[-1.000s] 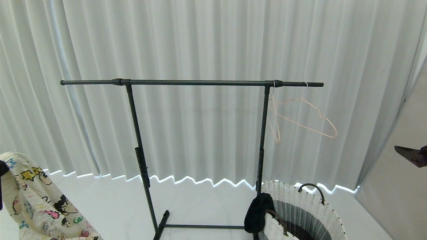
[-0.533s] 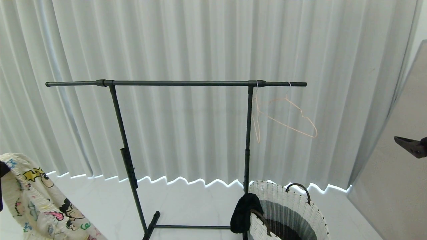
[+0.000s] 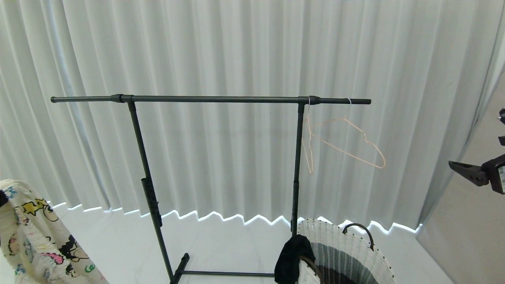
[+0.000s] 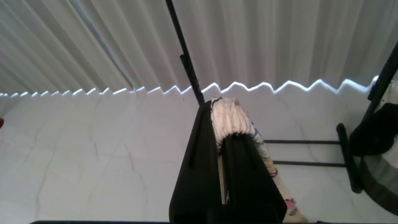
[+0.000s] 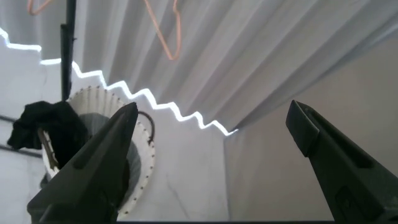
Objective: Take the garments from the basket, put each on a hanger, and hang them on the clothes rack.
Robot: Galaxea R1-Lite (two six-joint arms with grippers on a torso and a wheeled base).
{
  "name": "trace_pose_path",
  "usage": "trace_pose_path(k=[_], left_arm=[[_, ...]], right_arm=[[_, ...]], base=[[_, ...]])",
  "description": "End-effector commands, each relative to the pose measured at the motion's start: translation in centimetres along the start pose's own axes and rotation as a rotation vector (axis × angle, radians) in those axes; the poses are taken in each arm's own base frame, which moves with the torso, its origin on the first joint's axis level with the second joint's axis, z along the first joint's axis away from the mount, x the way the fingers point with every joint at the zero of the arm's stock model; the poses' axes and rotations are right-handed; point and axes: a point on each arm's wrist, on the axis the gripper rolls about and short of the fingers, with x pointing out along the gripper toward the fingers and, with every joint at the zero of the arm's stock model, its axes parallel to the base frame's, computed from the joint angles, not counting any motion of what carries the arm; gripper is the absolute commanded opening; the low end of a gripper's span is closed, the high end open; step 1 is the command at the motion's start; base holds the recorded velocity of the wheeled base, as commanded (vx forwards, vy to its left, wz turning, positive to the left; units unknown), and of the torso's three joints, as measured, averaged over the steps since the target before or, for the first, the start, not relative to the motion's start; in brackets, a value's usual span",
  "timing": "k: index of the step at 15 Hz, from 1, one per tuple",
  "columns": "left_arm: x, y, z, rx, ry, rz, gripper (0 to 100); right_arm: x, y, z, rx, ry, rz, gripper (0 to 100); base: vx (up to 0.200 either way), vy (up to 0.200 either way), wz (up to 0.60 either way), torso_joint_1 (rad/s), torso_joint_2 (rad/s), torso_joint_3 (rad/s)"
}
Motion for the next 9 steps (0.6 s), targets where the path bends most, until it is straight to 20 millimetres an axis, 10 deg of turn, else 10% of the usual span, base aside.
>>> trace_pose_path(k=[1, 9], left_arm=[[0.0, 0.0, 0.0, 0.0, 0.001, 0.0, 0], [0.6, -0.2, 0.1, 0.009, 0.024, -0.001, 0]], right_arm=[[1.0, 0.2, -0.1, 0.005, 0.012, 0.021, 100], [4.6, 0.9, -0.4, 0.093, 0.04, 0.104, 100]], base=[[0.2, 0.0, 0.0, 0.007, 0.01, -0.002], [0.2, 0.0, 0.0, 0.003, 0.0, 0.001]])
